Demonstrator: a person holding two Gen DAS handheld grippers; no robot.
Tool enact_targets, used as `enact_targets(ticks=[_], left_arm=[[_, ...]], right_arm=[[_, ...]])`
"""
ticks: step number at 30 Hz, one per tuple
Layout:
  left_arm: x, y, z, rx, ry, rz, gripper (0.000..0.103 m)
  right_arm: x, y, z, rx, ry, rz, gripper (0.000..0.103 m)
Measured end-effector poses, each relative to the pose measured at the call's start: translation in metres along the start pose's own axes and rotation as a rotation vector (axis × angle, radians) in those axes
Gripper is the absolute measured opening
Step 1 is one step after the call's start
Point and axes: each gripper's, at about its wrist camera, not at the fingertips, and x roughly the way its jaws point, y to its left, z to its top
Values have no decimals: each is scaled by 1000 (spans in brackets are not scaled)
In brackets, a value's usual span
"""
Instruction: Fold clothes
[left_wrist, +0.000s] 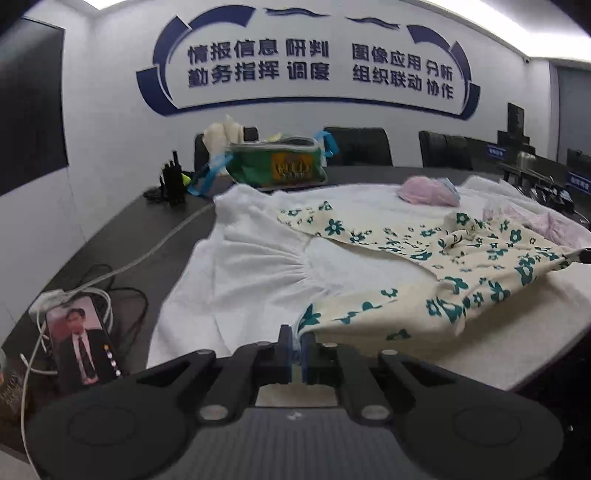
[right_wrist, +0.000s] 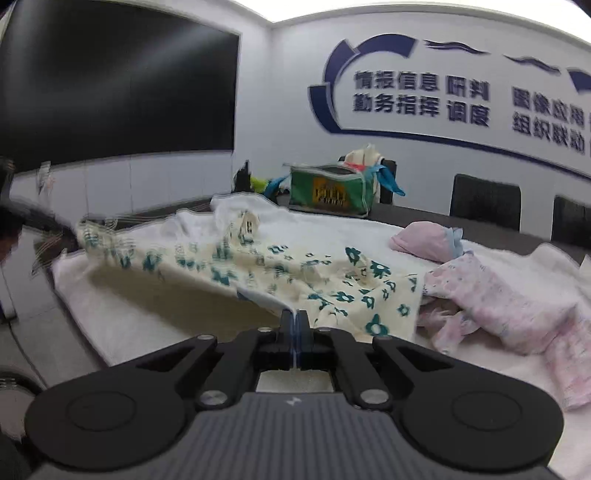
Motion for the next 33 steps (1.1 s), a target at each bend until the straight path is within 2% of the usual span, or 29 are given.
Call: enact_targets(ticks=[2,5,6,8,10,11,12,13,14,15,17,19,22,25,26,27,28,30,33], left_arm=[[12,0,-10,31,55,-8,4],[26,1,-29,85,140,2,10],[24,3,-34,90,150,16,11],[8,15,-33,30,109,2,17],[-10,23,-25,-31,39,-9,25],[-15,22,-15,-49,-2,-15,28],[-18,19,-5,-67,-38,-29,29],[-12,12,5,-89,-50,-73,30],[-6,5,15,-111,-61,-118,33],[3,-3,25,-131,-66,-163,35],[40,-30,40,-144,-14,-261,36],[74,-60,47,-93,69,-313,35],[99,-80,41,-17,142,-334,34],[121,-93,35,29,208,-334,32],[123,-93,33,26,214,-318,25],[126,-92,32,25,219,-306,12],[127,-91,32,30,218,-306,5],[127,-92,31,48,210,-302,2],[125,-93,37,74,176,-290,0]], right_arm=[[-3,4,-1,-19,28,-2,0],[10,7,-11,-27,138,-3,1],[16,10,-15,-53,187,-21,3],[18,8,-18,-48,217,-32,3],[8,-1,-12,16,168,-19,6],[3,-5,-8,42,135,-15,13],[1,-9,-2,66,91,-16,24],[2,-14,4,96,49,-18,33],[8,-19,11,155,15,-12,47],[16,-25,17,220,-17,-5,48],[41,-34,24,342,-17,60,48],[72,-31,25,405,46,92,48],[108,-16,22,400,159,58,48],[118,-11,17,408,191,91,47],[122,-12,16,427,199,103,48],[129,-13,15,440,220,110,47],[136,-15,14,453,244,117,43],[150,-12,11,444,302,133,17],[154,4,15,347,295,129,5]])
